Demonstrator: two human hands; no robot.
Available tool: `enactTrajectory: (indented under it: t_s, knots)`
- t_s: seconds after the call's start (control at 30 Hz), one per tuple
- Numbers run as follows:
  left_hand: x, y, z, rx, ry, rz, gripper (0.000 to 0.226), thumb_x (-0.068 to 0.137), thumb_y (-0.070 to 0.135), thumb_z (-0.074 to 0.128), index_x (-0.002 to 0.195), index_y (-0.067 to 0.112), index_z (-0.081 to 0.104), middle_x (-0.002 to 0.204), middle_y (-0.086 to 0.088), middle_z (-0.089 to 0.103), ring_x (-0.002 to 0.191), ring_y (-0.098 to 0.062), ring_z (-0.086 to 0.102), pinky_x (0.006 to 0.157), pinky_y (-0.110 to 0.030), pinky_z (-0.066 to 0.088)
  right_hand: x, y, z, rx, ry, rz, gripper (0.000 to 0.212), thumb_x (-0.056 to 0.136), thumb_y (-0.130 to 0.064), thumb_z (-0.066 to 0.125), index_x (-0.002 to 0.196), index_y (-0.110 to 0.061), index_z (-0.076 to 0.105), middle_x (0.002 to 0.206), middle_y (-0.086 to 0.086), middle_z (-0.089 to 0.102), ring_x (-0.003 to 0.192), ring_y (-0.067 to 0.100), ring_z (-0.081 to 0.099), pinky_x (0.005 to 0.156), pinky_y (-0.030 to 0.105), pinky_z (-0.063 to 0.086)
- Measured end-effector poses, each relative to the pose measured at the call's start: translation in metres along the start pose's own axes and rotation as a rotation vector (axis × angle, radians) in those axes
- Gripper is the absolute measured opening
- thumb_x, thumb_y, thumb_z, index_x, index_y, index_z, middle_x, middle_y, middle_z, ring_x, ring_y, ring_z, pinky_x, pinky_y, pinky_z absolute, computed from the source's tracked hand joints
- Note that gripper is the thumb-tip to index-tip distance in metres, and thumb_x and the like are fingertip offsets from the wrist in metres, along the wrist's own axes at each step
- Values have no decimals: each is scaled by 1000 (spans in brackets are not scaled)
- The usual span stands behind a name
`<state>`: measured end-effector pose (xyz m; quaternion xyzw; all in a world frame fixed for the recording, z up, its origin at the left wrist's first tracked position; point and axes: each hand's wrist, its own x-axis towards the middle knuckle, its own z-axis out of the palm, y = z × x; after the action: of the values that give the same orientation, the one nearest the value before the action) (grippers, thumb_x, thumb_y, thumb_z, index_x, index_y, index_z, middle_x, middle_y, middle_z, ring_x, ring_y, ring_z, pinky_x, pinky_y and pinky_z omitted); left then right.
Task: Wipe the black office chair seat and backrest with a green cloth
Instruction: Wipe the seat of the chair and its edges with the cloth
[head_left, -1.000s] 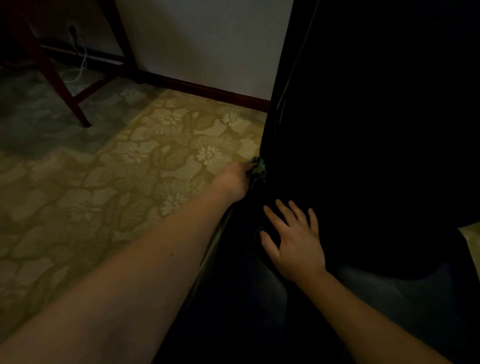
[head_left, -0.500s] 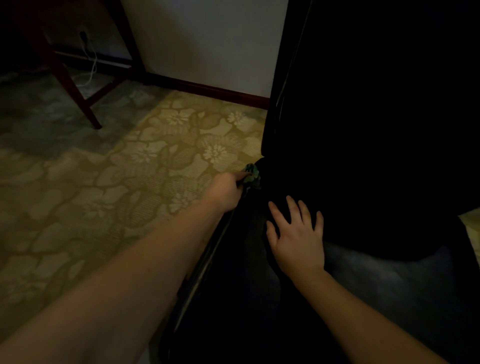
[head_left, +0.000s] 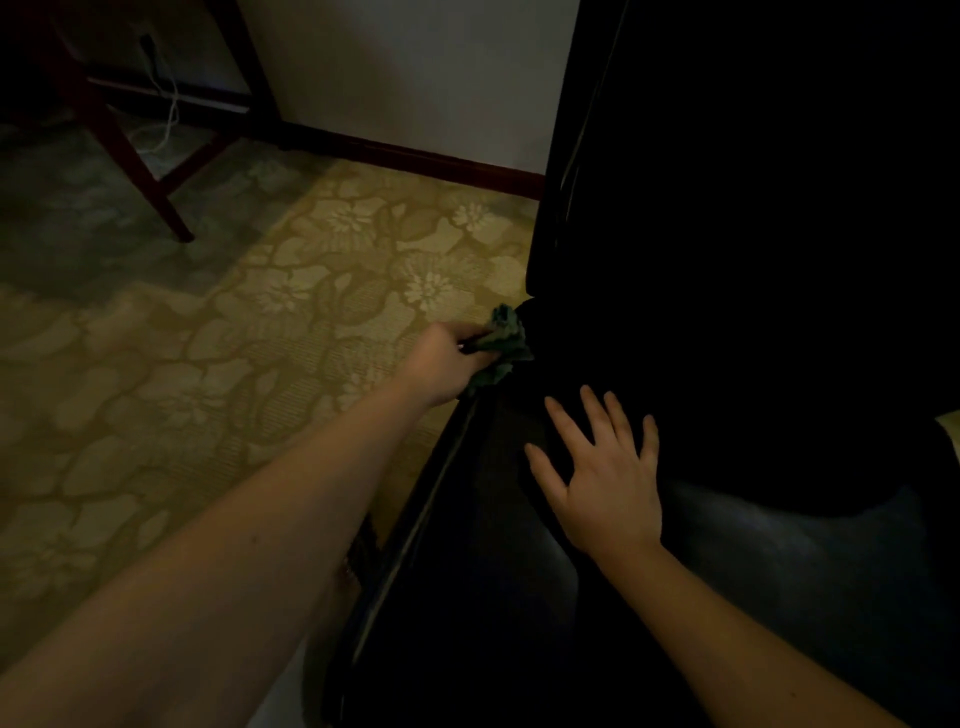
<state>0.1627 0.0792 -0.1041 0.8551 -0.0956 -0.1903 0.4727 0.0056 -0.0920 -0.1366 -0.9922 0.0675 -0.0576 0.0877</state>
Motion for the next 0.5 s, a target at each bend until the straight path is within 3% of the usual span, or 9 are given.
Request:
enactTrajectory:
  t_s: [0.1, 0.2, 0.33, 0.43, 0.5]
  knots:
    - [-3, -6, -4, 53, -17, 8, 32, 99, 14, 60, 131, 13, 62, 94, 19, 61, 92, -5, 58, 58, 0, 40, -1, -1, 0, 4, -1, 0, 66, 92, -69, 19, 148, -39, 38, 157, 3, 34, 149, 24, 21, 119, 56, 8]
    - [4, 1, -3, 79, -4, -8, 32, 99, 14, 59, 131, 12, 63, 101, 7, 64, 90, -9, 60, 57, -4, 42, -1, 0, 1, -1, -9, 1, 66, 92, -69, 18, 148, -39, 37, 158, 2, 33, 149, 22, 20, 120, 54, 6]
    - [29, 18, -1, 125, -9, 12, 33, 97, 7, 60, 130, 4, 62, 114, -7, 66, 105, -20, 62, 68, -13, 45, -1, 1, 1, 23, -2, 0, 63, 92, -67, 23, 146, -38, 42, 155, 1, 38, 148, 21, 25, 120, 54, 10]
    - [42, 19, 1, 110, -11, -21, 32, 95, 6, 62, 127, 7, 65, 117, -14, 69, 107, -26, 65, 93, -32, 53, 1, 1, 1, 27, 8, 1, 61, 93, -66, 27, 144, -38, 46, 153, 2, 42, 146, 22, 29, 119, 55, 14]
    - [38, 16, 4, 87, -14, -28, 33, 96, 5, 61, 128, 7, 64, 118, -13, 69, 108, -25, 65, 96, -35, 53, 2, 2, 0, 23, -1, 3, 61, 93, -67, 27, 144, -39, 45, 153, 1, 41, 146, 22, 29, 119, 55, 14]
